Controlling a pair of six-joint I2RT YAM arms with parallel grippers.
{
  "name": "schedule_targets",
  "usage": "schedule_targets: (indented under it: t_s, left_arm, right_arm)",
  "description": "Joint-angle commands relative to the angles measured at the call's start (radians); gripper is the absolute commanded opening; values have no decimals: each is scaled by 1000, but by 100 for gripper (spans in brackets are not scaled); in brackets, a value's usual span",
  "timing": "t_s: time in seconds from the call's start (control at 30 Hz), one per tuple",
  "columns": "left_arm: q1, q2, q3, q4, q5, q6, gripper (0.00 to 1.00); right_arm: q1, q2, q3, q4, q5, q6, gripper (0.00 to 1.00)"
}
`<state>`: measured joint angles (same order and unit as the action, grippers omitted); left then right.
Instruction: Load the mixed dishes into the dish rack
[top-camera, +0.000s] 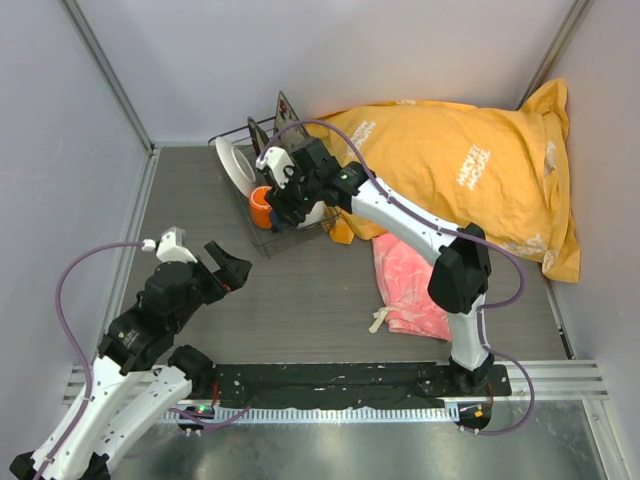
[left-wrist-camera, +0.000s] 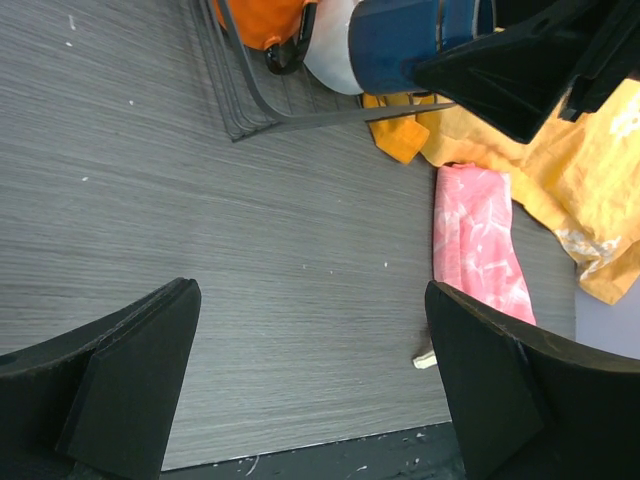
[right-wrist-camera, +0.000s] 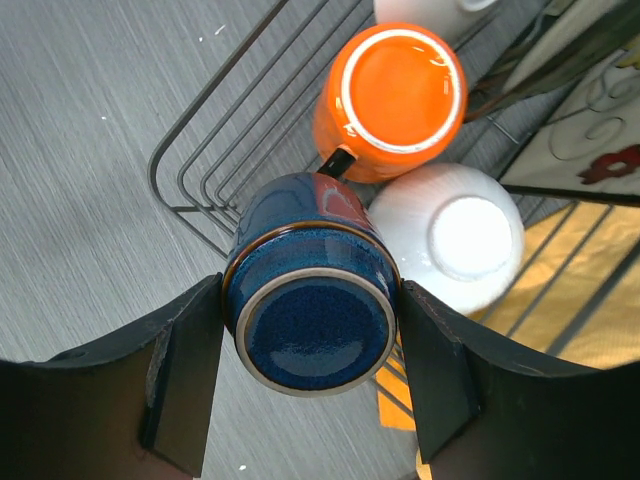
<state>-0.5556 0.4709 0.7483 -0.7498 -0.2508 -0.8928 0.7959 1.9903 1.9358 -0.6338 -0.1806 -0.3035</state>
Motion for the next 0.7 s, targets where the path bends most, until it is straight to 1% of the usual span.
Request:
schedule_targets:
  t_s: [0.0, 0.1, 0.2, 0.5, 0.67]
  left_arm:
    - [5, 47, 95, -32, -51, 40, 100]
    - [5, 86, 141, -66, -67, 63, 100]
    - [5, 92, 160, -66, -79, 72, 100]
    - [5, 75, 125, -56, -70, 58, 100]
    - [5, 60, 117, -62, -74, 55, 100]
  right_arm:
    - [6, 25, 77, 59, -75, -60, 1]
    - [5, 57, 109, 39, -108, -51, 1]
    - [11, 79, 120, 36, -126, -46, 1]
    - [40, 143, 184, 2, -123, -52, 1]
    - [57, 177, 206, -18, -80, -55, 1]
